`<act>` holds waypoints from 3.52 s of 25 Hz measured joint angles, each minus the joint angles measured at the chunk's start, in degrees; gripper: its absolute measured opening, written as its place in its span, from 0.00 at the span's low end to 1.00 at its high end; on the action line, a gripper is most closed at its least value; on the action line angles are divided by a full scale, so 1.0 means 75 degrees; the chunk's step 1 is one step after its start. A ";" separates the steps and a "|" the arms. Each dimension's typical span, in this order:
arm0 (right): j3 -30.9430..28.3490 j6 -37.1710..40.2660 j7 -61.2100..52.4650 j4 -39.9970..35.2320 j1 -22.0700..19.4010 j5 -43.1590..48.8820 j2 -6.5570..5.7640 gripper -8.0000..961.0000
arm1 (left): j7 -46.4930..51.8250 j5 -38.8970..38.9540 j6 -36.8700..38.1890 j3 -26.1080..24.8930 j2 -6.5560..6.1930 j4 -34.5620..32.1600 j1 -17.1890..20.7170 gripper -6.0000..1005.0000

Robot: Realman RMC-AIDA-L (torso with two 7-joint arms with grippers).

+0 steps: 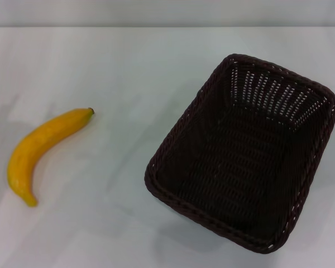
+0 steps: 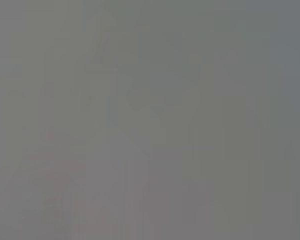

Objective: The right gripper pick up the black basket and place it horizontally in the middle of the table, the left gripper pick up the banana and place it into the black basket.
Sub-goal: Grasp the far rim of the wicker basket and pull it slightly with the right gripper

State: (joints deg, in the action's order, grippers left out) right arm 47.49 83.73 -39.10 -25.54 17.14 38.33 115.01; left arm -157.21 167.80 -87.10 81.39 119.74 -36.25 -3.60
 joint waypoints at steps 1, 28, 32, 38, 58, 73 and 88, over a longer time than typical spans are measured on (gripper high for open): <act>0.0044 -0.0037 -0.0011 -0.0030 0.0000 0.0004 -0.0004 0.65 | 0.0000 0.0000 0.0000 0.0000 0.0000 0.0000 0.0000 0.87; 0.1613 -0.3404 -0.5165 -0.3747 0.0374 0.4457 -0.0734 0.63 | 0.0130 -0.0001 0.0310 -0.0049 0.0001 0.0005 0.0070 0.87; 0.1614 -0.3140 -0.6545 -0.3889 0.0793 0.5882 -0.1015 0.63 | 0.0143 -0.0002 0.0314 -0.0048 -0.0011 0.0005 0.0069 0.87; 0.1640 -0.2391 -0.7819 -0.3918 0.1660 0.7771 -0.1248 0.63 | 0.0197 -0.0003 0.0307 -0.0003 -0.0016 0.0003 0.0069 0.87; 0.1628 -0.0310 -0.9635 -0.5094 0.3022 1.1839 -0.0935 0.62 | 0.0336 -0.0015 0.0221 0.0035 -0.0010 0.0102 0.0171 0.87; 0.1760 -0.0432 -0.9571 -0.4729 0.3481 1.2548 -0.0720 0.61 | 0.0336 -0.0014 0.0207 0.0152 -0.0017 0.0210 0.0125 0.87; 0.2072 -0.0849 -0.9549 -0.4255 0.3585 1.2931 -0.0363 0.60 | 0.0333 -0.0014 -0.0064 0.0159 -0.0023 0.0489 0.0186 0.87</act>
State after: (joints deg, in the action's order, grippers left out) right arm 63.03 77.36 -110.72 -57.45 44.03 135.31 112.29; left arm -154.71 167.70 -87.57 82.58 119.57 -32.58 -2.20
